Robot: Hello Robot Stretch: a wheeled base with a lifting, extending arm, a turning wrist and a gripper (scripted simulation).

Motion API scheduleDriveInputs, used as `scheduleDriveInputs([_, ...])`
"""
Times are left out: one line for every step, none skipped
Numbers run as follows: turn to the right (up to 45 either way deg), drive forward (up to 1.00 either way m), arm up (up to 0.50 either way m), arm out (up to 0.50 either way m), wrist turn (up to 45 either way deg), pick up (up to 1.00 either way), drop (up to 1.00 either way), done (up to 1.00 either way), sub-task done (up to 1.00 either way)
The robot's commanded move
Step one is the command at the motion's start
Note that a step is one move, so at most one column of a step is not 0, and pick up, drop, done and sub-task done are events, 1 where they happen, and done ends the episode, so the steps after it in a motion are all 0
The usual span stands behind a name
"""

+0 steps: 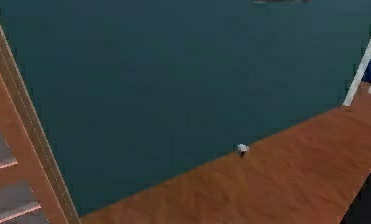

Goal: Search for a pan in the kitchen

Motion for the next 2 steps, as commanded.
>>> scheduleDriveInputs([-45.0, 0.0, 0.0, 0.0, 0.0, 0.0, 0.0, 0.0, 0.0])
scheduleDriveInputs([-45.0, 0.0, 0.0, 0.0, 0.0, 0.0, 0.0, 0.0, 0.0])
